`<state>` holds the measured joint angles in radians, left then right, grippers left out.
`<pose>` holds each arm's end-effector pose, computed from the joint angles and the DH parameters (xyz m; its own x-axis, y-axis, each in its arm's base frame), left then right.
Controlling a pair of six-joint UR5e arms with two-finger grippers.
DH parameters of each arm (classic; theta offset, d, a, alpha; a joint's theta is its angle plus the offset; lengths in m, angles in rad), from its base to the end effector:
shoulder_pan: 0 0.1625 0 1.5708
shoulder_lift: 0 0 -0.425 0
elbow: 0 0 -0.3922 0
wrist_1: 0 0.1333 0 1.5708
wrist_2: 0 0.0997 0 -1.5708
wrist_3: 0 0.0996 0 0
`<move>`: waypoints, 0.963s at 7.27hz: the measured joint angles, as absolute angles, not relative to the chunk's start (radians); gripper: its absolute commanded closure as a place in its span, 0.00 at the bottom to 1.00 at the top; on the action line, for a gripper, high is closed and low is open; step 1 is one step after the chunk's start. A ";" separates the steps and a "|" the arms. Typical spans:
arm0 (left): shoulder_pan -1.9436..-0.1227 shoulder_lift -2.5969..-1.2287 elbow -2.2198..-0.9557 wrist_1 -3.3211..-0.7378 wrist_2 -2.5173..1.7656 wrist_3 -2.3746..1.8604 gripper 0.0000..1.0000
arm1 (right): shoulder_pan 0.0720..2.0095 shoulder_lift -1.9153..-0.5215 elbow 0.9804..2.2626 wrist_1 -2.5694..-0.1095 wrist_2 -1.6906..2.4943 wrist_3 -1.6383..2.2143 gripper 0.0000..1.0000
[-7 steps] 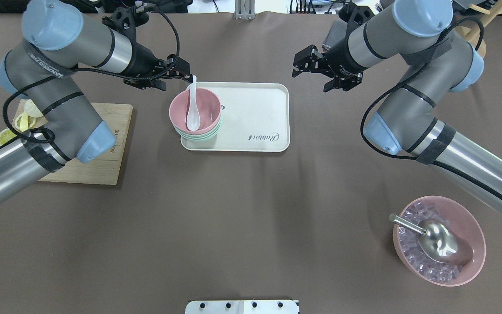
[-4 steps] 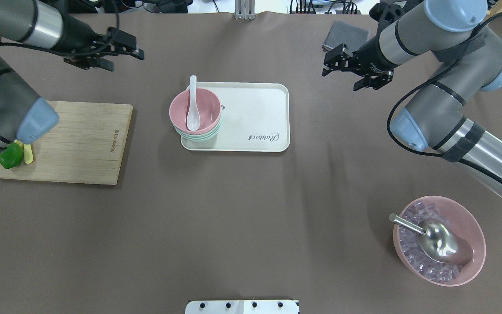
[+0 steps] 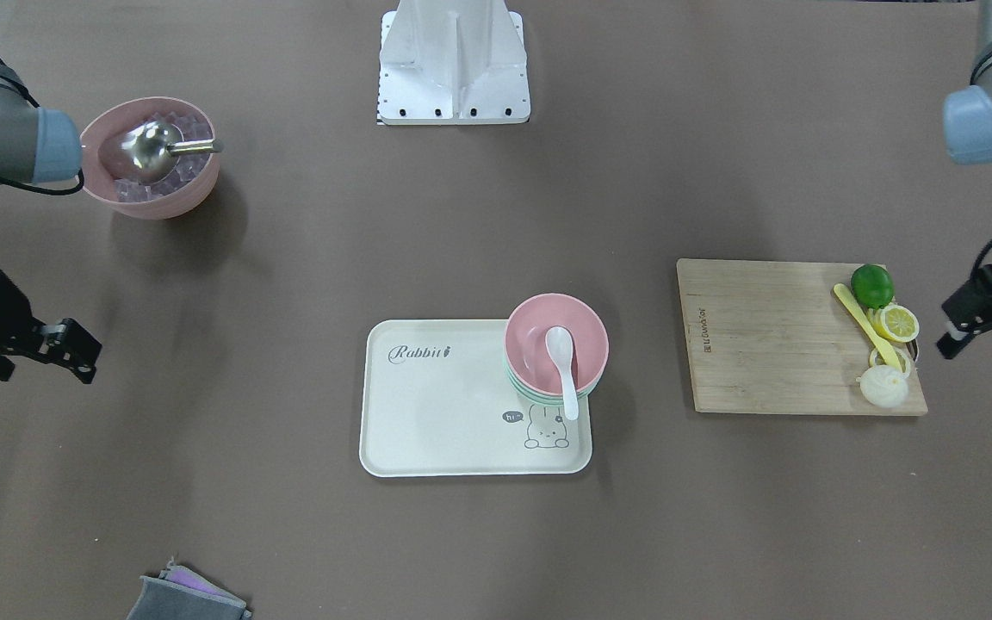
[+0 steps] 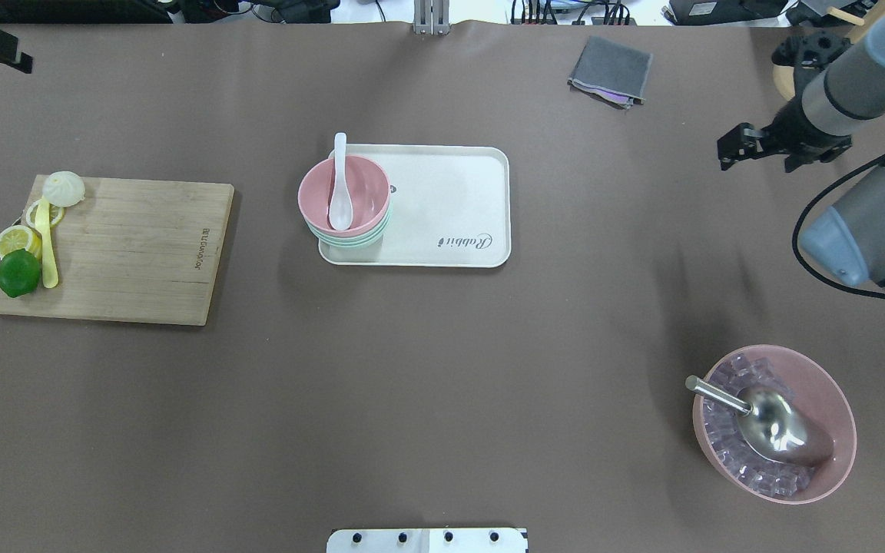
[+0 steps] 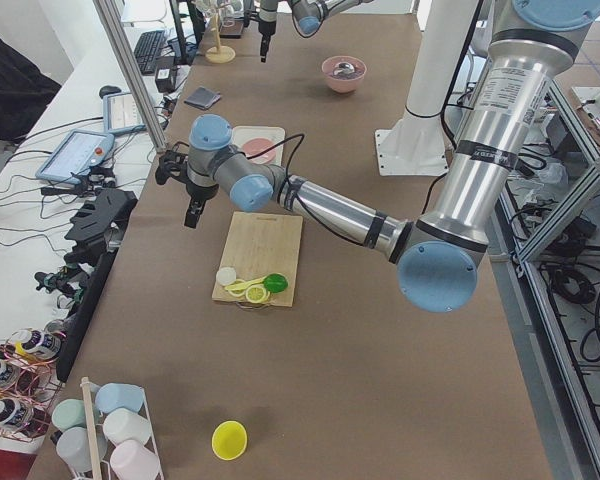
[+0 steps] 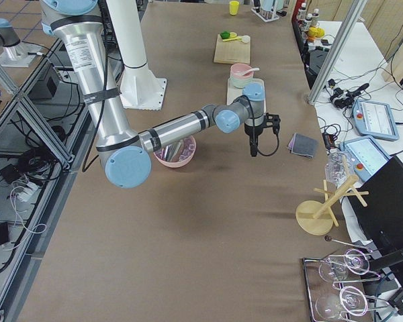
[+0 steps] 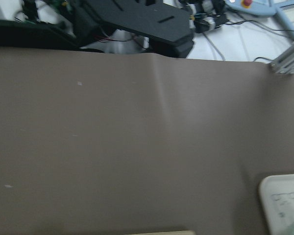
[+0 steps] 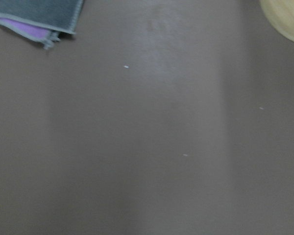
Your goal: Stack pink bowl on green and place spoon
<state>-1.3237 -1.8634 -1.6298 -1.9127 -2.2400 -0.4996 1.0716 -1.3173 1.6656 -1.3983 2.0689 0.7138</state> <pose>0.0817 -0.6161 0.4307 0.6725 0.1487 -0.7250 0.1528 0.9306 0.3326 -0.2145 -0.5724 0.4663 0.7689 0.0230 0.6390 -0.1166 0.9876 0.1048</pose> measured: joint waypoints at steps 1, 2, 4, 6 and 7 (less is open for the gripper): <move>-1.357 -1.833 -1.629 -1.865 -2.237 -0.395 0.01 | 1.133 -1.376 1.694 -1.452 2.094 0.564 0.00; -1.396 -1.804 -1.614 -1.841 -2.241 -0.310 0.01 | 1.220 -1.434 1.709 -1.493 2.150 0.415 0.00; -1.477 -1.775 -1.525 -1.811 -2.304 -0.191 0.01 | 1.409 -1.538 1.684 -1.534 2.283 0.160 0.00; -1.511 -1.750 -1.448 -1.813 -2.343 -0.140 0.01 | 1.508 -1.598 1.649 -1.549 2.380 0.087 0.00; -1.516 -1.727 -1.430 -1.815 -2.343 -0.134 0.01 | 1.530 -1.612 1.645 -1.559 2.408 0.082 0.00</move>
<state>-1.5162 -1.7269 -1.4299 -1.8145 -2.3426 -0.1336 1.5299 -1.6115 1.6453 -1.5588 2.4082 0.0821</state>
